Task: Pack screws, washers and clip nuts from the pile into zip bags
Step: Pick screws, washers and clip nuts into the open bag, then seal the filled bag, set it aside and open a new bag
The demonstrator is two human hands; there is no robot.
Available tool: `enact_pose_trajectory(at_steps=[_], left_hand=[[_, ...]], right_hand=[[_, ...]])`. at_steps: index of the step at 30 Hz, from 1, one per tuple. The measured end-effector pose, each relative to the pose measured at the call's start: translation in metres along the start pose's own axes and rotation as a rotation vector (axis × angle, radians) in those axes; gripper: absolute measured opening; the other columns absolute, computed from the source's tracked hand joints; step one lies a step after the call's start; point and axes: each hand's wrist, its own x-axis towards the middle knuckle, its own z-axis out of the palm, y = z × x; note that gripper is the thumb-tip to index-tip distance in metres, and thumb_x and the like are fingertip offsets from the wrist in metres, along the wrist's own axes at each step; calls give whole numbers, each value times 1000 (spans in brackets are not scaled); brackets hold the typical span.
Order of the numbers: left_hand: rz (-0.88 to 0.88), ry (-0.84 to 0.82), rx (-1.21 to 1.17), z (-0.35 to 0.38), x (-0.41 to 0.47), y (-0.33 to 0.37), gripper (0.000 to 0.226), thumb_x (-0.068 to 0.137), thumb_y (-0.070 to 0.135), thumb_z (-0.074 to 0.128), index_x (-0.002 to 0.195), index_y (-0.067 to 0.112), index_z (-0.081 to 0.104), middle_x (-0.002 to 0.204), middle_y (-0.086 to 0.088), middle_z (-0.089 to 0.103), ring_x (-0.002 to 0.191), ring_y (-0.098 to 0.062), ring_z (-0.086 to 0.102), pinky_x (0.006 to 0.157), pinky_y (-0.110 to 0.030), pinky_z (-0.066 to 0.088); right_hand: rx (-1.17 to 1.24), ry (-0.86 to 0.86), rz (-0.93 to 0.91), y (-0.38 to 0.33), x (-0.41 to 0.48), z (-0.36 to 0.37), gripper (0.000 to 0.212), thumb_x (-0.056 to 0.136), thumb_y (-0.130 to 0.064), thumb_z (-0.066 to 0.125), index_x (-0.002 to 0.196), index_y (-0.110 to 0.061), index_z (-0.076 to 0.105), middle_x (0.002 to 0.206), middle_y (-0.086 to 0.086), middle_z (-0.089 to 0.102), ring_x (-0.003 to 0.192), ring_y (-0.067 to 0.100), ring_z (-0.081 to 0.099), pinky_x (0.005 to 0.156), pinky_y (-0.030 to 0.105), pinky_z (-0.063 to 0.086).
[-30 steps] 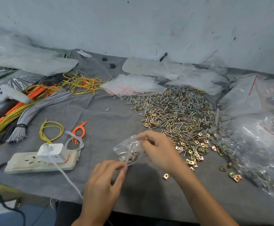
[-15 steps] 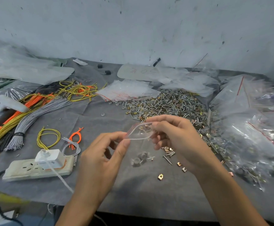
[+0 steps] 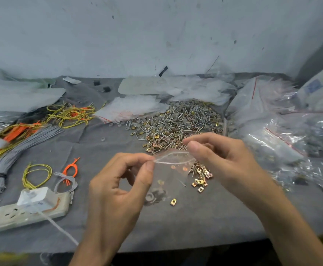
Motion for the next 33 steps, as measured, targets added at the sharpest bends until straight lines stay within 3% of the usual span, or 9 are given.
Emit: enact_pose_trajectory(at_steps=[2,4,5,10,14,22,27,33], left_hand=[[3,-32,19,4,0,3,6,92,33,63,92,34,69,85,7,68,74,-15,63,69,-21,48],[2,-72,29,7,1,5,6,91,33,62,92,35,68,84,7,67,74,-14,62,68,-19,46],[0,-90,29,8,0,6,6,91,34,62,93,36,67,84,8,67,74,-14,61,68,-19,46],[-15,-127,23,8,-5,7,8,91,35,62,95,36,68,86,4,68,72,-17,60,68,-23,47],[-22,-130,16,7,-7,9,9,91,35,63,96,35,70,86,2,69,70,-18,60,68,-27,48],[14,-146,55,8,-10,15,9,91,34,64,93,34,72,79,4,66,66,-14,56,64,-18,43],[20,-156,79,6,-10,18,11,91,36,63,97,33,72,79,3,67,66,-16,58,63,-23,46],[103,-154,161,3,-9,26,8,95,33,57,93,31,65,81,9,62,70,-11,58,66,-16,44]], right_hand=[[-245,-16,-154,-2,-6,-1,36,83,-68,62,113,-49,69,91,-22,51,90,3,57,75,22,44],[-344,-86,-268,-6,-10,6,39,85,-64,65,120,-47,66,108,-24,50,116,6,52,93,22,43],[-386,-105,-319,-8,-10,10,37,86,-58,67,119,-42,67,111,-23,52,118,8,51,97,23,41],[-398,-32,-435,-11,-10,19,8,89,-26,74,96,-24,72,95,-15,63,95,10,59,86,37,48],[-392,14,-449,-11,-15,21,4,88,-27,72,89,-23,70,89,-14,61,88,11,60,80,38,49],[-452,95,-459,-19,-19,25,10,84,-31,65,80,-24,70,83,-13,63,80,11,60,77,38,49],[-455,115,-473,-19,-21,29,16,82,-32,60,77,-21,70,81,-10,64,77,18,61,74,41,50],[-444,173,-515,-17,-25,24,5,78,-23,67,75,-18,69,78,-9,61,74,14,58,69,35,50]])
